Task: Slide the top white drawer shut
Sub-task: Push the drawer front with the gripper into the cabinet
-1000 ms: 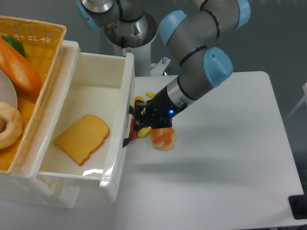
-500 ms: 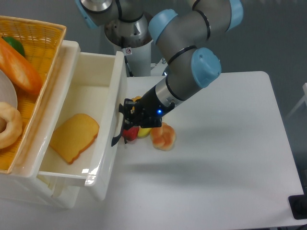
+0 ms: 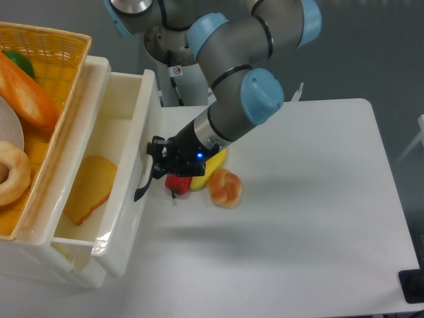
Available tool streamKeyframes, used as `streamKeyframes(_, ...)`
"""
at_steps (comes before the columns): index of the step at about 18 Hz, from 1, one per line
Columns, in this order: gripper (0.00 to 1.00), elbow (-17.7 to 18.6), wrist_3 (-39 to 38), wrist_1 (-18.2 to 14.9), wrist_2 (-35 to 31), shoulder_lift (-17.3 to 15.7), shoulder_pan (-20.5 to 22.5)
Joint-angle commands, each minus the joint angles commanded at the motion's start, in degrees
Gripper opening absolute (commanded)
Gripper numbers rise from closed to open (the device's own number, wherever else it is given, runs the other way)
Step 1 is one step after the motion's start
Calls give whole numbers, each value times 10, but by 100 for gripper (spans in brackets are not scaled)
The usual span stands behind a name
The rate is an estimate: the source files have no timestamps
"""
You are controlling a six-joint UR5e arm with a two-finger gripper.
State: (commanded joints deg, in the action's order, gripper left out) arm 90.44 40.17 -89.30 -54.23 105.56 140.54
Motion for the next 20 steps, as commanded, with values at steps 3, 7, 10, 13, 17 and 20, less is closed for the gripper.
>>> streamKeyframes(3, 0, 1, -10, 1, -1, 0, -11)
streamKeyframes(7, 0, 1, -27, 2, -3, 2, -26)
streamKeyframes(10, 0, 1, -40, 2, -4, 4, -39)
streamKeyframes(13, 0, 0, -41, 2, -4, 3, -43)
streamKeyframes(17, 0, -2, -66, 18, -4, 4, -55)
streamKeyframes(20, 0, -3, -81, 38, -4, 6, -66)
